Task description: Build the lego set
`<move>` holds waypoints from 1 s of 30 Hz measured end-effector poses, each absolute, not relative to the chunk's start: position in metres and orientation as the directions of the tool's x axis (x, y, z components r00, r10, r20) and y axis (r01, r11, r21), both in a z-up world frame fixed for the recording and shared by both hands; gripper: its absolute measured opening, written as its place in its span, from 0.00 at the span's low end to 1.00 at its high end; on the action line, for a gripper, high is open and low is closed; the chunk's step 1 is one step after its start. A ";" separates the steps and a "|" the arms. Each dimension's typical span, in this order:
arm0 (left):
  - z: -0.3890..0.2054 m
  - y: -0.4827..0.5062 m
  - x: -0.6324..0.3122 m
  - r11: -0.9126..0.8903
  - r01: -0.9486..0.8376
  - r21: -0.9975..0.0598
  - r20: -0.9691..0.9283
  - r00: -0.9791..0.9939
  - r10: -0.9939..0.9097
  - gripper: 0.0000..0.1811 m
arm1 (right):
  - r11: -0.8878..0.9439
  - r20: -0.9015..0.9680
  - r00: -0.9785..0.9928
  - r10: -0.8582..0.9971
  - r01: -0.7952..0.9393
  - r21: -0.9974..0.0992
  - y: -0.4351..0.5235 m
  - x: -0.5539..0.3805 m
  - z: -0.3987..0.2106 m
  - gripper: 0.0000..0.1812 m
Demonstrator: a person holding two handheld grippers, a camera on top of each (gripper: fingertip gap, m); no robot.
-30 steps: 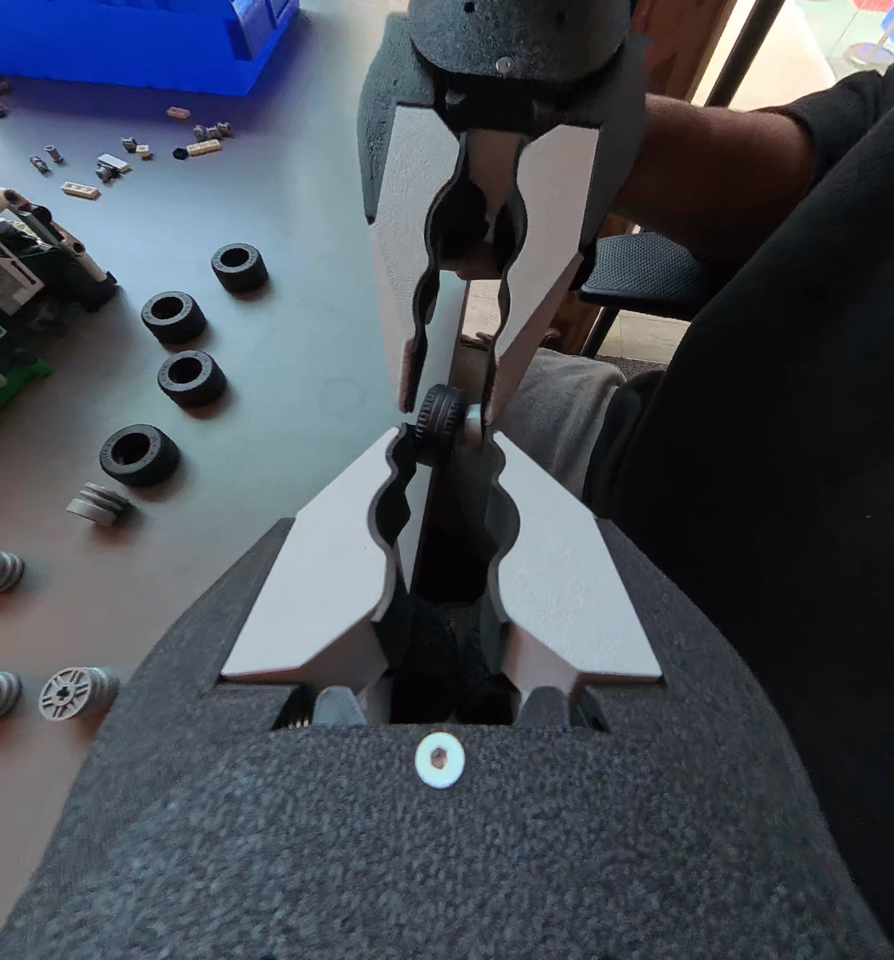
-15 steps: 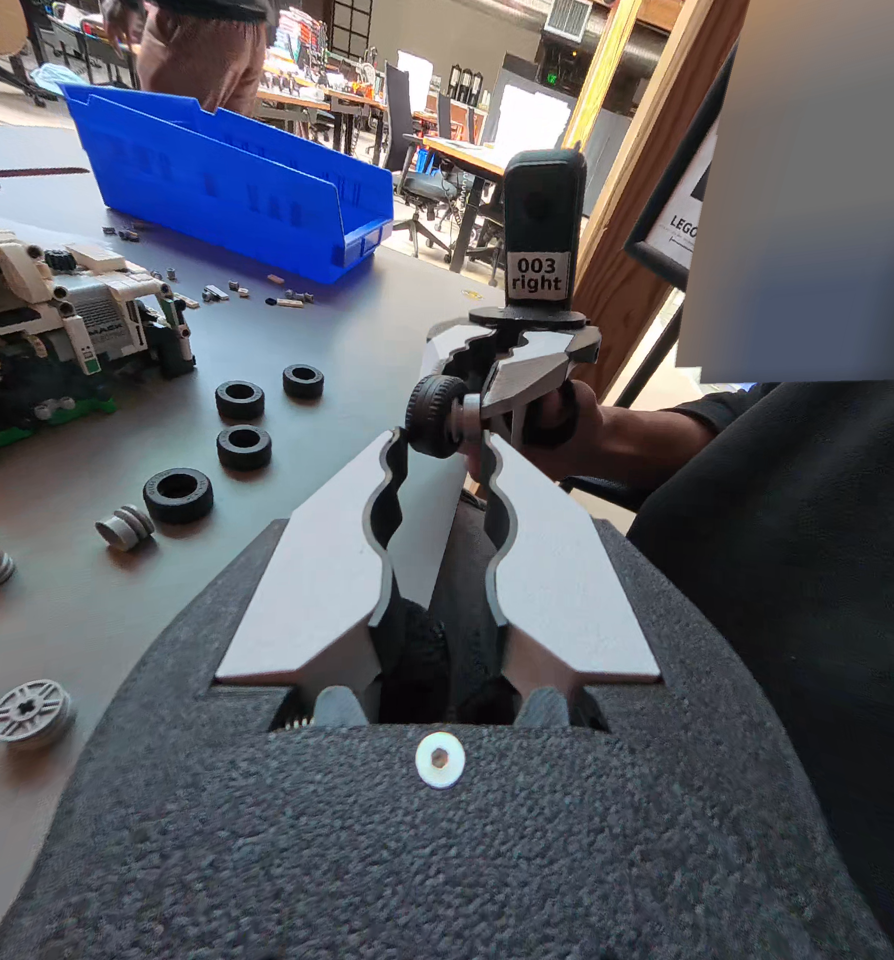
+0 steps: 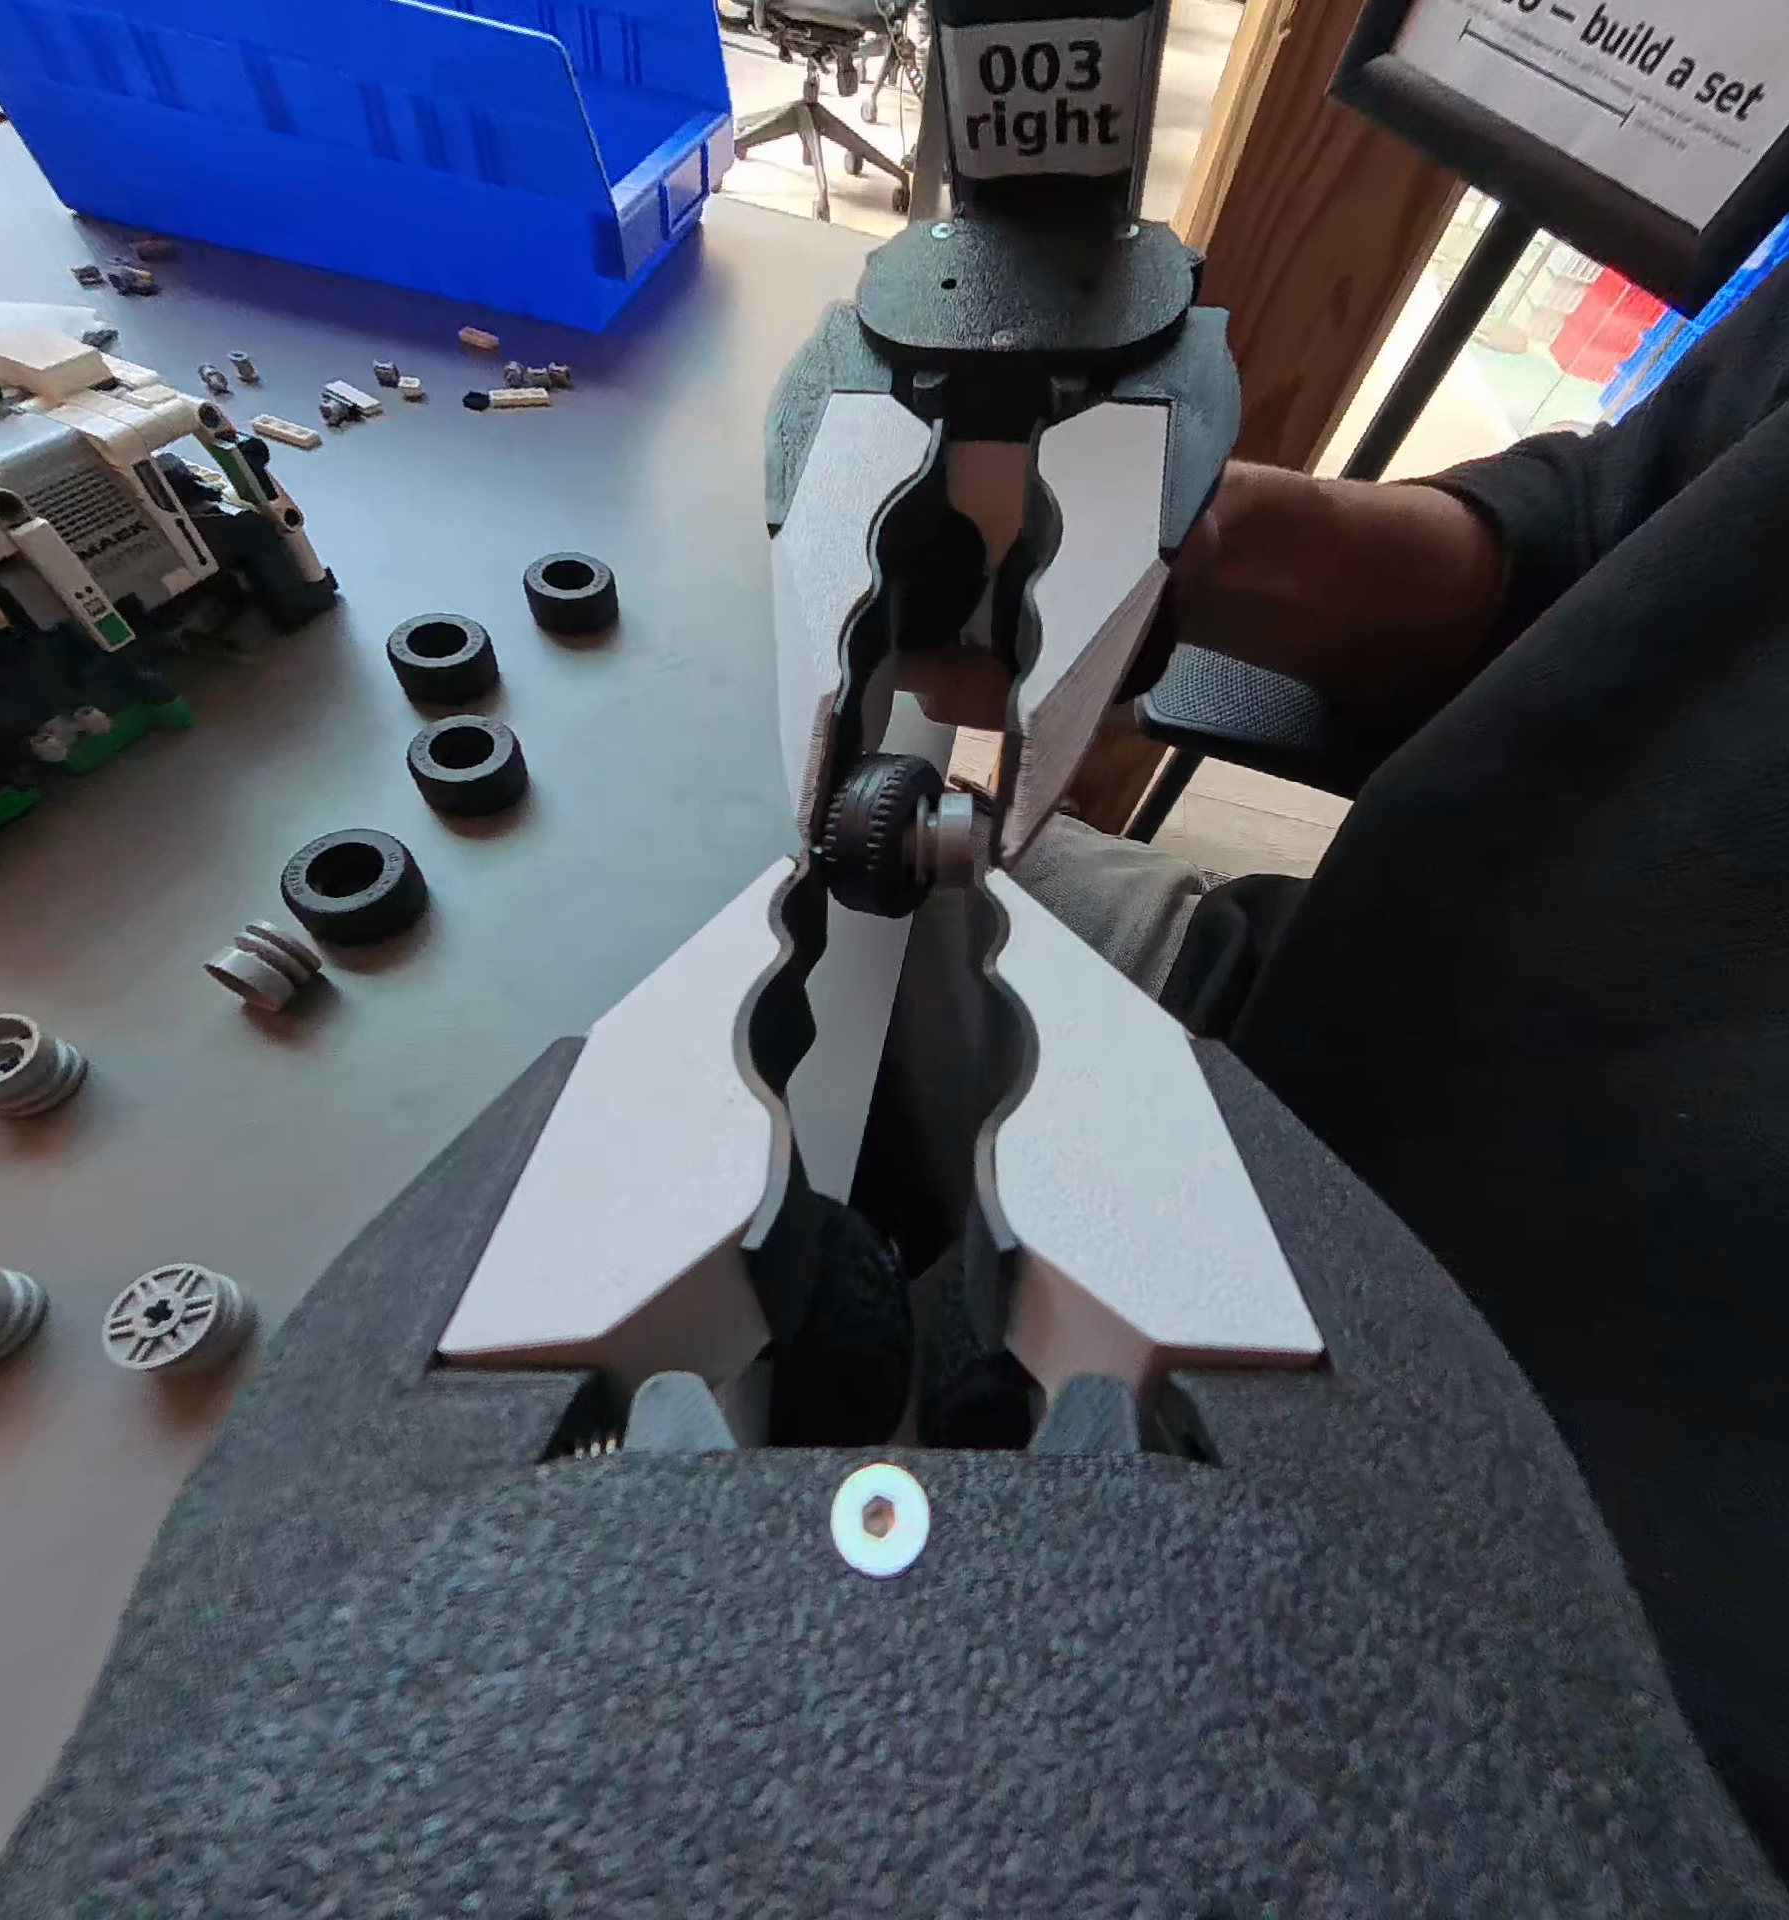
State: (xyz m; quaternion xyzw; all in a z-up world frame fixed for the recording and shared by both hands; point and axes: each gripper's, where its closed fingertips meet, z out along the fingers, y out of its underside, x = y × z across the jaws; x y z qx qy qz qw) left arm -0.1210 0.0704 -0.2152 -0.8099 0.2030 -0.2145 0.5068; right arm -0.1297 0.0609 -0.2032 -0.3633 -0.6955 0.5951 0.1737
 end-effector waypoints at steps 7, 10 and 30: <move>-0.213 0.072 -0.119 -0.386 -0.147 -0.910 0.089 0.842 -0.532 0.14 | -0.001 -0.195 -0.648 0.736 0.287 -0.958 0.067 -0.132 -0.202 0.08; -0.216 0.071 -0.116 -0.398 -0.137 -0.907 0.117 0.827 -0.550 0.14 | 0.012 -0.214 -0.646 0.733 0.327 -0.945 0.067 -0.129 -0.205 0.08; -0.232 0.066 -0.109 -0.428 -0.220 -0.877 0.093 0.796 -0.599 0.14 | 0.238 -0.131 -0.737 0.663 0.373 -0.897 0.060 -0.108 -0.232 0.20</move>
